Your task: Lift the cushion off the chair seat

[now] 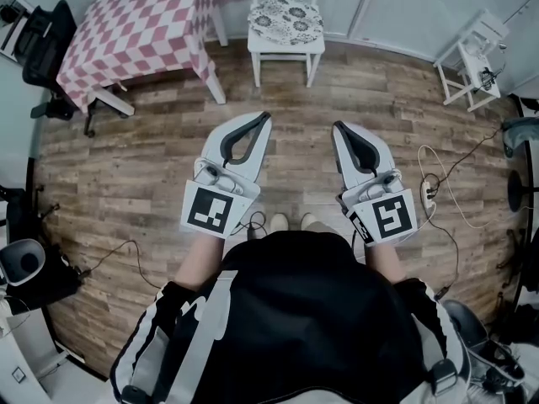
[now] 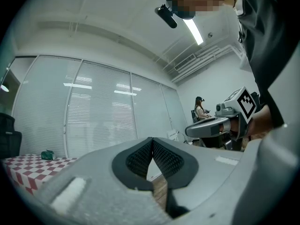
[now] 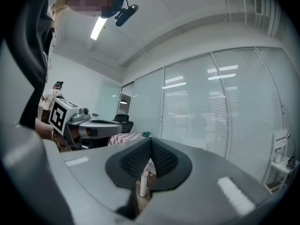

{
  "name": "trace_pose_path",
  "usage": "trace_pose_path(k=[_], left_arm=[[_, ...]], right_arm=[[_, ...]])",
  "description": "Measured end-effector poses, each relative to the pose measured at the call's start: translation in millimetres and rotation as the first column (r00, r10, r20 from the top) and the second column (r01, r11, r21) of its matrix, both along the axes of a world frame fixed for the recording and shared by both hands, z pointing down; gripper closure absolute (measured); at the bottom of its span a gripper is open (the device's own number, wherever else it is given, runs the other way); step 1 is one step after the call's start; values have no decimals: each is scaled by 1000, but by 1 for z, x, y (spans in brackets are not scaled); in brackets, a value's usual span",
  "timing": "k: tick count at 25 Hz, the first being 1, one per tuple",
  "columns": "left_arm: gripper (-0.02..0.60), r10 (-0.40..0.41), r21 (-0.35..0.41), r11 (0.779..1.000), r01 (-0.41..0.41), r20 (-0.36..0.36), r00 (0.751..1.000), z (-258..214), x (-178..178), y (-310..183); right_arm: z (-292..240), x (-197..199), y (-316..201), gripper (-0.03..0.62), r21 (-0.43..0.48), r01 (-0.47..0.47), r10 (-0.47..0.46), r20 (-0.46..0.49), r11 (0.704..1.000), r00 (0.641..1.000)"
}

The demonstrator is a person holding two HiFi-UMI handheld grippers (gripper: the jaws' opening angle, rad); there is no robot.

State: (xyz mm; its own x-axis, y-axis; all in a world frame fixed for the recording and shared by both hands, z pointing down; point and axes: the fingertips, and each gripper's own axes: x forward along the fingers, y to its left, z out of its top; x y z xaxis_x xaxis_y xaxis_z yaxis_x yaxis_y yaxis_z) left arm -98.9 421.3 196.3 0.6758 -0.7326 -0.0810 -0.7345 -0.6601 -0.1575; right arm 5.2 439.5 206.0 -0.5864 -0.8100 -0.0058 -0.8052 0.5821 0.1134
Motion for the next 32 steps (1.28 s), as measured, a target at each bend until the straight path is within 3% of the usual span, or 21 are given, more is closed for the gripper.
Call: trace_pose_path(k=[12, 32], left_arm=[[579, 38, -13, 999, -38, 7, 999, 6, -5, 4], [580, 1, -23, 1000, -1, 4, 1000, 12, 7, -59]], right_arm=[[4, 10, 4, 597, -5, -104, 104, 24, 995, 994], [12, 22, -64, 597, -4, -61, 61, 25, 998, 998]])
